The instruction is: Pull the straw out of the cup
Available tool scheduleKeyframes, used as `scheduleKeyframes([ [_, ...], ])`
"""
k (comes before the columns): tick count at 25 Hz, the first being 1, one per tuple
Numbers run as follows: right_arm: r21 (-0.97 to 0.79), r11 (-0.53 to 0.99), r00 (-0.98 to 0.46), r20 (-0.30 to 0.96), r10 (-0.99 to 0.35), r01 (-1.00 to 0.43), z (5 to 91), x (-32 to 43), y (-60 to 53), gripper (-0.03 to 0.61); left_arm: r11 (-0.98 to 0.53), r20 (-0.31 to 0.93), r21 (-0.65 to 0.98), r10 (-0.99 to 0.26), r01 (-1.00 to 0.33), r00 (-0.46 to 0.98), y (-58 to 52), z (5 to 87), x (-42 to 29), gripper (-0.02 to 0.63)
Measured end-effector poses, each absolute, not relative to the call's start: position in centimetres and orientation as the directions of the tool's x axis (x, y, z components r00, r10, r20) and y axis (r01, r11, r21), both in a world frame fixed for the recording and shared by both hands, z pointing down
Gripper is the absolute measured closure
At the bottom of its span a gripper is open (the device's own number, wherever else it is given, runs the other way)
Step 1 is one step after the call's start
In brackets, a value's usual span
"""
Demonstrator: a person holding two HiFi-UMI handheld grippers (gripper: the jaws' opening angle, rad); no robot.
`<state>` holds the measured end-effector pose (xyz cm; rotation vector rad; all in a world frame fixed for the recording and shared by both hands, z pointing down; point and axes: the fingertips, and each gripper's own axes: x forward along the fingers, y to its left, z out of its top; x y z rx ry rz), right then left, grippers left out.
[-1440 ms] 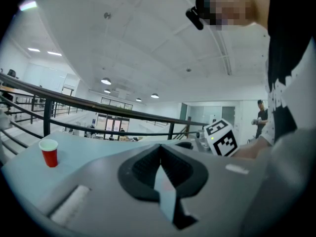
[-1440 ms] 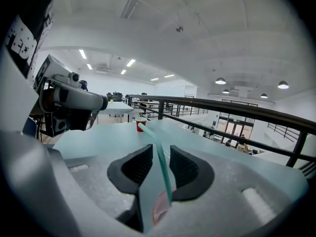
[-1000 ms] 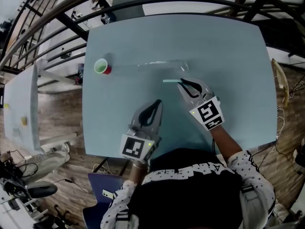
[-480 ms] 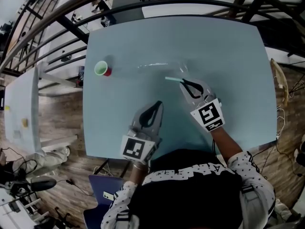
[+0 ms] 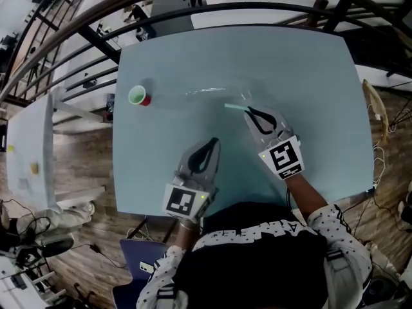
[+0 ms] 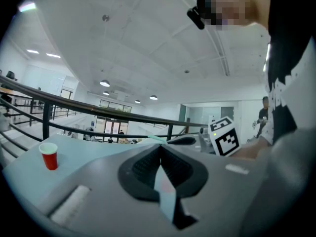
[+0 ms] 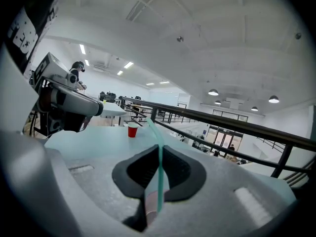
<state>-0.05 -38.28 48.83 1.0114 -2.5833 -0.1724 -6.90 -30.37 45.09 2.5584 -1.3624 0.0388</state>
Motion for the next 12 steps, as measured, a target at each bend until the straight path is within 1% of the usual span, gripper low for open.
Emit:
scheduleKeyframes([
  [3, 0.244, 0.731, -0.677, 0.275, -0.682, -0.637, 48.4, 0.1, -38.3, 0.557, -0.538, 0.133, 0.199, -0.814, -0.819, 0.566, -30.3, 45.0, -6.8, 0.624],
  [7, 0.254, 0.722, -0.673, 0.261, -0.692, -0.644, 47.6, 0.5, -38.3, 0.557, -0.568, 0.117, 0.134, -0.804, -0.812, 0.583, -30.1, 45.2, -6.8, 0.624],
  [9, 0.259, 0.715, -0.67, 0.252, -0.699, -0.649, 47.0, 0.7, -38.3, 0.557, -0.548, 0.124, 0.18, -0.812, -0.817, 0.571, -30.0, 44.4, -6.7, 0.624],
  [12, 0.264, 0.707, -0.666, 0.24, -0.707, -0.656, 46.4, 0.9, -38.2, 0.557, -0.545, 0.12, 0.189, -0.813, -0.817, 0.57, -29.8, 44.0, -6.6, 0.624],
])
